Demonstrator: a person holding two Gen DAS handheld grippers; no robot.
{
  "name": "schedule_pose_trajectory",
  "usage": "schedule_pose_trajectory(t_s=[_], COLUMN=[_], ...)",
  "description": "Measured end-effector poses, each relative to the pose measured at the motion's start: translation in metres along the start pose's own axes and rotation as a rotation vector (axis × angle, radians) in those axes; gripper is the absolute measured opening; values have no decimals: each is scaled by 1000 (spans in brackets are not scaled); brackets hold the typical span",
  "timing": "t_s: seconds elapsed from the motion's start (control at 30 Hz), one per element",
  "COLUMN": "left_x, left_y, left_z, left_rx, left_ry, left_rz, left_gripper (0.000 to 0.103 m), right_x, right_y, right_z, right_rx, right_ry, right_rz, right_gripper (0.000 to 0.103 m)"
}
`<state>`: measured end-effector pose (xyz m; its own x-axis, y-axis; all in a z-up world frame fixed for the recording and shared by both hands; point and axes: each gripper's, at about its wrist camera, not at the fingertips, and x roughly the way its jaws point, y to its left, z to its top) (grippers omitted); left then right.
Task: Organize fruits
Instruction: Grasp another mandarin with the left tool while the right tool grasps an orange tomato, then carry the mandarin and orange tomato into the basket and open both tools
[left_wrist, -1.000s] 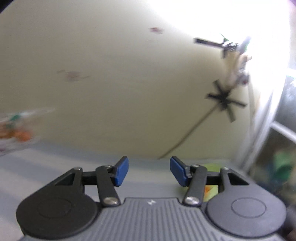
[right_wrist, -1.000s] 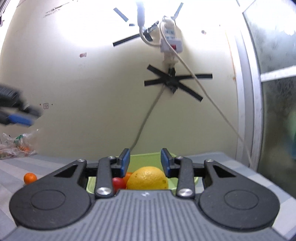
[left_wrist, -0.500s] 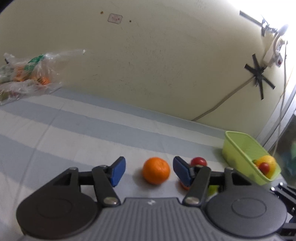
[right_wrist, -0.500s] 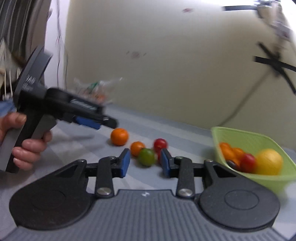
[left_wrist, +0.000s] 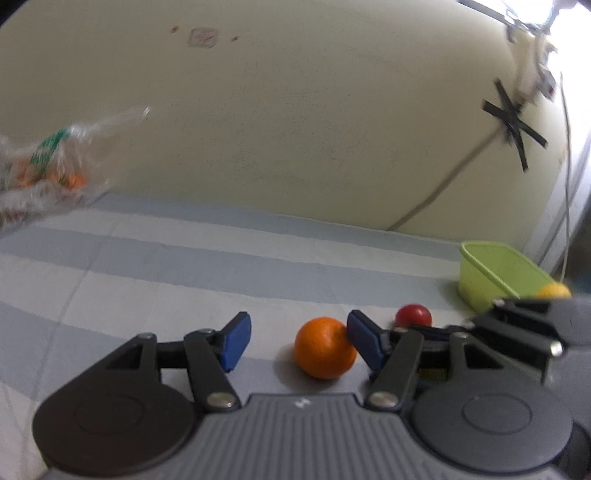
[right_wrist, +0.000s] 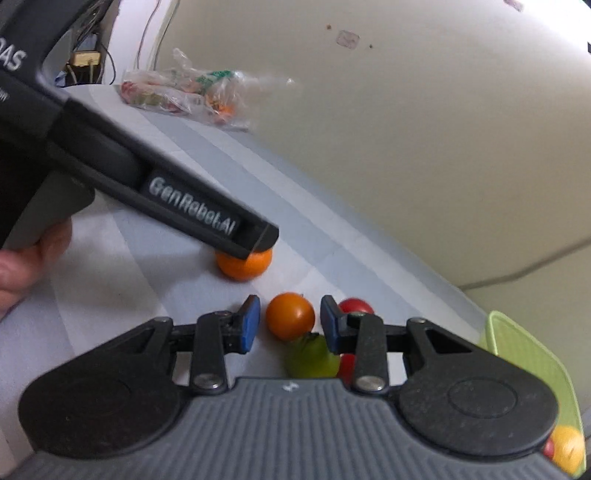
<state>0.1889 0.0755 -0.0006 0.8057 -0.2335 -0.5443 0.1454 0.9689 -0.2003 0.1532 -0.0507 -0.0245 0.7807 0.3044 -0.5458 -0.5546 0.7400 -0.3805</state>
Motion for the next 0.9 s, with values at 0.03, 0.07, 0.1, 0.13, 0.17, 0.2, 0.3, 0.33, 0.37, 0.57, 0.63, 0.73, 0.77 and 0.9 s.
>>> schedule_pose_trajectory(t_s=[0.03,0.07,0.1,0.13,0.17,0.2,0.3,0.33,0.37,0.57,0.63,0.73,0.77,0.9], left_x=[-2,-3,-4,-4,-5,-5,-2,-1,1,0,-6,-24,-33,-66], left_y=[-5,-9,-14,-18,-19,-19,-16,-16,-17,-25,-25,-32,-36,-48], left_z=[-1,-2,-3,-5,-5,-5,-4,-4,-4,-8,-9,-18,-23,-40], left_rx=[29,56,79,98,106,108,90,86,85,97,66,50,53,41], left_ry=[1,4,7,7,4,6,20,23,28,29,42,44,34,22], left_rz=[-3,-10,-14,-17,-19,-19,-33,-36,-46,-51,-73,-123,-130,-204], left_gripper=[59,58,57,54,51,51,52,51,44,34,33,33,33,33], right_x=[-3,-6,-9,-14,-21,-28,-52,-61,-70,-100,-101,-105,-104,-116], right_y=[3,4,5,6,6,7,11,12,12,-4,-10,-16,-16,-18], right_z=[-2,-4,-6,-8,-12,-17,-36,-43,-50,-76,-77,-82,-85,-98], right_rx=[-11,-19,-20,-16,-11,-4,19,35,58,257,314,369,383,453], right_ry=[-3,-16,-42,-68,-86,-113,-167,-177,-185,-162,-148,-143,-143,-135], right_rz=[-11,-28,-46,-65,-91,-121,-197,-212,-217,-182,-156,-134,-125,-85], right_gripper=[31,31,31,31,30,30,30,30,30,30,30,30,30,30])
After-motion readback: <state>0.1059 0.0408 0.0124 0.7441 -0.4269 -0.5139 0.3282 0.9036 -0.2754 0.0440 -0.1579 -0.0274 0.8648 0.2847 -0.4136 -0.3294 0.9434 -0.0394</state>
